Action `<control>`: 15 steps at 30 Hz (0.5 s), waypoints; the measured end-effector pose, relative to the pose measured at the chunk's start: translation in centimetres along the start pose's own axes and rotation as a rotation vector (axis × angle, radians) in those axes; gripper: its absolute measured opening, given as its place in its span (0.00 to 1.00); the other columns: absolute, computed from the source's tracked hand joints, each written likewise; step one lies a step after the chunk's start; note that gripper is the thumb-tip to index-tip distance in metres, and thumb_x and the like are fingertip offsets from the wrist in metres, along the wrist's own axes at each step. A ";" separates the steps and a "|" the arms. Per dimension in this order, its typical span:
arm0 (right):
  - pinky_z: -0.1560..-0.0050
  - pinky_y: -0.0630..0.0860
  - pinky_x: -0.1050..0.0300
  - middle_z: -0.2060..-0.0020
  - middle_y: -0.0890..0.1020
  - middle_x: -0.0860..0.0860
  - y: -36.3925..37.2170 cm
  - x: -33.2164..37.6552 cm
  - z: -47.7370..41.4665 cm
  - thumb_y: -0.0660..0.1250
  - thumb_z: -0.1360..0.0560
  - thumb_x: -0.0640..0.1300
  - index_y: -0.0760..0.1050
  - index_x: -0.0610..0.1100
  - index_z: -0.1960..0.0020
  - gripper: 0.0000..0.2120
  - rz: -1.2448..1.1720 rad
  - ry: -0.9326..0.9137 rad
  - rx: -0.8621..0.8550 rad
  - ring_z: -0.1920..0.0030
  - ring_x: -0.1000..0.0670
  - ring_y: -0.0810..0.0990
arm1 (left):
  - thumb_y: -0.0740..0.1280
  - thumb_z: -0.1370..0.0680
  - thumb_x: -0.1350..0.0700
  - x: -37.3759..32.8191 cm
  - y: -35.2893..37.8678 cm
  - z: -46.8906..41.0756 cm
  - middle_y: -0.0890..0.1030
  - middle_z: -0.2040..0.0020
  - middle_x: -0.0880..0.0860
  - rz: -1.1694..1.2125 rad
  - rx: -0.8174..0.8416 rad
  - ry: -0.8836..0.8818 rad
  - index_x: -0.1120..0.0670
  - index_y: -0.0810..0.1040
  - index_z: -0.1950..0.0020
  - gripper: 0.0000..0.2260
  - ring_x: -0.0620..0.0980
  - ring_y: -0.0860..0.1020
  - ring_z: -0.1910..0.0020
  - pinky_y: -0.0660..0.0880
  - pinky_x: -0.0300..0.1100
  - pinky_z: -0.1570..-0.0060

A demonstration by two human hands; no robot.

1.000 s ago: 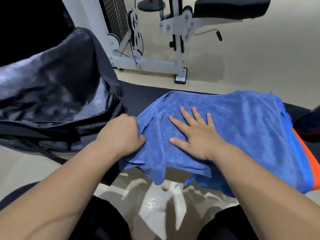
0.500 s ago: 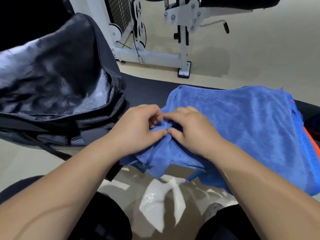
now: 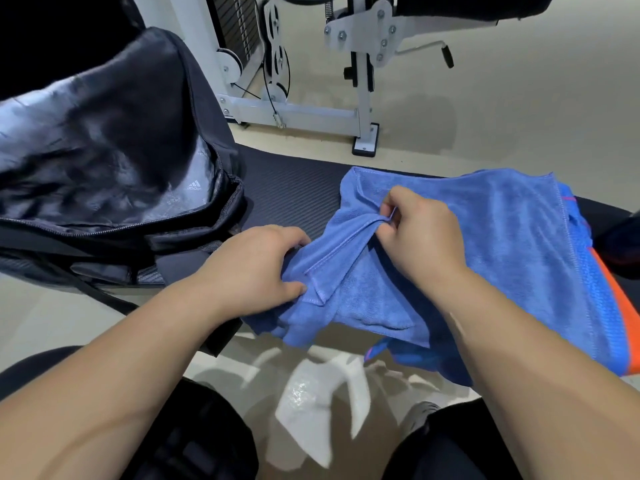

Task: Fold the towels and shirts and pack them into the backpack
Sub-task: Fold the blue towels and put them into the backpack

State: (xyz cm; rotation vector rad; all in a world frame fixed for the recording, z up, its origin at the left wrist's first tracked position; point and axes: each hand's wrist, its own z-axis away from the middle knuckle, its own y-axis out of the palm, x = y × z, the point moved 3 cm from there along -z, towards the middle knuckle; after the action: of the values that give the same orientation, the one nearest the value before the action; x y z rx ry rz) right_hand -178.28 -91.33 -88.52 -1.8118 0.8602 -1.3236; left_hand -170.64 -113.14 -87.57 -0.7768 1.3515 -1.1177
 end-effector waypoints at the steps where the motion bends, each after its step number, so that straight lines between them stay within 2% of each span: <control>1: 0.62 0.72 0.51 0.66 0.79 0.53 -0.4 -0.3 -0.1 0.66 0.28 0.42 0.72 0.49 0.56 0.04 -0.024 0.042 -0.018 0.60 0.44 0.76 | 0.73 0.32 0.46 0.0 0.0 0.1 0.79 0.55 0.42 0.017 -0.017 0.004 0.41 0.76 0.45 0.17 0.47 0.77 0.54 0.76 0.47 0.53; 3: 0.61 0.75 0.50 0.66 0.80 0.53 -0.9 -1.0 -0.2 0.66 0.29 0.41 0.73 0.48 0.57 0.04 -0.053 0.105 -0.030 0.60 0.44 0.77 | 0.74 0.30 0.50 0.0 -0.1 0.2 0.79 0.60 0.43 0.048 -0.084 0.018 0.44 0.77 0.50 0.11 0.46 0.76 0.59 0.76 0.47 0.56; 5: 0.60 0.75 0.50 0.64 0.80 0.53 -0.9 -1.1 -0.2 0.65 0.29 0.40 0.74 0.49 0.54 0.06 -0.059 0.121 0.031 0.57 0.44 0.78 | 0.73 0.29 0.55 0.1 -0.2 0.1 0.80 0.63 0.43 0.116 -0.165 0.009 0.46 0.78 0.53 0.07 0.43 0.76 0.63 0.75 0.45 0.59; 8: 0.59 0.74 0.51 0.61 0.80 0.56 -1.2 -0.2 0.1 0.64 0.28 0.42 0.71 0.56 0.40 0.18 0.017 0.034 0.215 0.53 0.45 0.78 | 0.73 0.26 0.57 0.6 -0.4 -0.3 0.82 0.62 0.46 0.357 -0.264 -0.098 0.48 0.80 0.57 0.04 0.42 0.78 0.65 0.74 0.37 0.62; 10: 0.57 0.75 0.52 0.62 0.79 0.57 -2.0 1.1 0.5 0.64 0.27 0.44 0.69 0.60 0.33 0.25 -0.024 -0.033 0.252 0.53 0.48 0.78 | 0.73 0.25 0.56 0.8 -0.5 -0.5 0.83 0.62 0.47 0.463 -0.328 -0.156 0.49 0.81 0.57 0.03 0.41 0.77 0.66 0.72 0.34 0.63; 12: 0.54 0.76 0.53 0.66 0.77 0.61 -2.3 2.7 1.4 0.66 0.27 0.50 0.70 0.63 0.32 0.24 -0.117 -0.087 0.274 0.54 0.52 0.78 | 0.74 0.25 0.56 0.6 -0.7 -0.6 0.83 0.61 0.48 0.566 -0.382 -0.176 0.49 0.81 0.56 0.04 0.41 0.76 0.67 0.74 0.35 0.62; 15: 0.54 0.77 0.53 0.68 0.74 0.63 -1.0 4.5 2.7 0.69 0.28 0.62 0.72 0.63 0.33 0.24 -0.093 -0.217 0.360 0.55 0.55 0.78 | 0.76 0.26 0.57 0.2 -0.8 -0.8 0.82 0.62 0.49 0.693 -0.436 -0.198 0.49 0.80 0.55 0.06 0.42 0.76 0.68 0.76 0.39 0.62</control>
State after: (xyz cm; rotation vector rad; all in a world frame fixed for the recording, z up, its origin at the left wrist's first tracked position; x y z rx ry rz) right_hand -174.44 -94.15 -86.05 -1.6837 0.3961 -1.2197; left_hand -171.59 -113.40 -87.01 -0.6224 1.5408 -0.1992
